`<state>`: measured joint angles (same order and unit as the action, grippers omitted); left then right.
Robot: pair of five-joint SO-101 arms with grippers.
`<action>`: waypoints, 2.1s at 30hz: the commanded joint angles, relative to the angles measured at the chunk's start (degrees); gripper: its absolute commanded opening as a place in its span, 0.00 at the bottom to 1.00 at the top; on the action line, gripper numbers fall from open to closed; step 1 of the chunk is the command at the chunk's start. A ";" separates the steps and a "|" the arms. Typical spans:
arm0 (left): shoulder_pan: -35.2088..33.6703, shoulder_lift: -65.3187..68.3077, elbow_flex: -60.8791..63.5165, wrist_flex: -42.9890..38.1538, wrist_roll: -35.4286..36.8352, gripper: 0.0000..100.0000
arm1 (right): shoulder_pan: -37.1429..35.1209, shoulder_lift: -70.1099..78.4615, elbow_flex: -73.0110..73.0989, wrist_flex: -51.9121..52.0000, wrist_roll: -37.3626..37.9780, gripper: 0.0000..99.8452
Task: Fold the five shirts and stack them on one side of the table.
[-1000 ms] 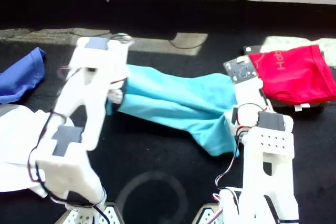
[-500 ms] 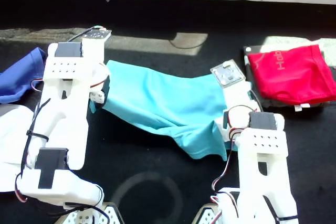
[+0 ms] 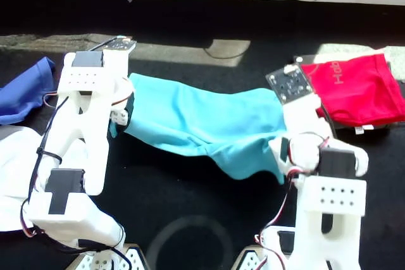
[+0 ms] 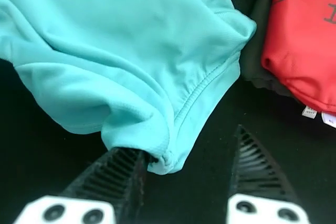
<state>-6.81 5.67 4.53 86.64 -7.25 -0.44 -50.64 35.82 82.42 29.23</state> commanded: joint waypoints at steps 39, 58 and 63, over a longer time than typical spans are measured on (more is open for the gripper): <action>-0.75 -0.66 -0.75 -0.44 -0.18 0.01 | 1.45 30.37 1.54 -10.68 -7.38 0.31; -0.75 -0.66 -0.92 -0.44 -0.35 0.01 | -0.40 52.70 -28.35 18.51 -2.73 0.31; -0.75 -0.66 -1.01 -1.23 -0.35 0.01 | -1.80 52.53 -25.71 18.68 -2.11 0.31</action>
<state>-6.81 5.67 4.53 86.46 -7.25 -1.76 2.37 9.80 100.09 26.42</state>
